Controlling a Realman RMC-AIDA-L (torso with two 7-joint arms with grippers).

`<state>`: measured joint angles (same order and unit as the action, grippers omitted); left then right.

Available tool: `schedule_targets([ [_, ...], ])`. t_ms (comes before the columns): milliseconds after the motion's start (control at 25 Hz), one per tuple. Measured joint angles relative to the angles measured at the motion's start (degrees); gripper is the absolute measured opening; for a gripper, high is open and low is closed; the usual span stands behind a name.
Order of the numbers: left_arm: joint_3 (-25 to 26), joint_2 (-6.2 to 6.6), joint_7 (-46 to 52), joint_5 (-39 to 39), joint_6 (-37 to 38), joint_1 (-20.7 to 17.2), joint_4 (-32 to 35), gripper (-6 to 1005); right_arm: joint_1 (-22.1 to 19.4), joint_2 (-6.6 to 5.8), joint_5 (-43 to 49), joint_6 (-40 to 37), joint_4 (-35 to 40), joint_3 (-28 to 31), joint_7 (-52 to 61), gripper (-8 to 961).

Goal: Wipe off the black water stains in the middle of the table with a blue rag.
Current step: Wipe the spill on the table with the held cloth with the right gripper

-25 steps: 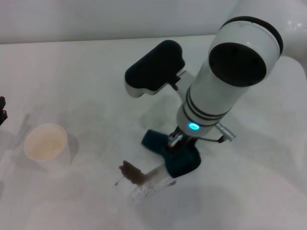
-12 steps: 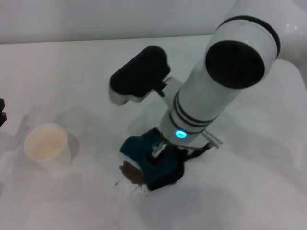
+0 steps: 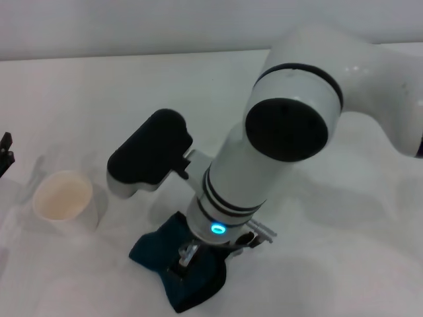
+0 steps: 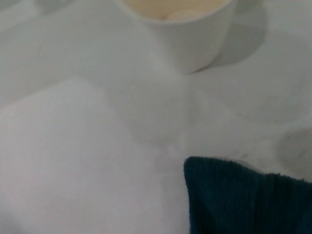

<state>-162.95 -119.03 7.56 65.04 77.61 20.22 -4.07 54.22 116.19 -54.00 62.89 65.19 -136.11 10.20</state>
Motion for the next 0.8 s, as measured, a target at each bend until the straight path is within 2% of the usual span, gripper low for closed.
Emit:
schedule_targets([
  [200, 0.1, 0.01, 0.0, 0.0, 0.0, -0.3, 0.0, 879, 2.3, 0.00, -2.4, 0.5, -0.4, -1.4, 0.1, 74],
  [360, 0.1, 0.02, 0.0, 0.0, 0.0, -0.7, 0.0, 879, 3.0, 0.01, 1.2, 4.4, 0.1, 1.2, 1.1, 73],
  [800, 0.2, 0.11, 0.0, 0.5, 0.0, -0.8, -0.4, 880, -3.8, -0.28, 20.8, 18.8, 2.7, 15.4, 0.8, 73],
])
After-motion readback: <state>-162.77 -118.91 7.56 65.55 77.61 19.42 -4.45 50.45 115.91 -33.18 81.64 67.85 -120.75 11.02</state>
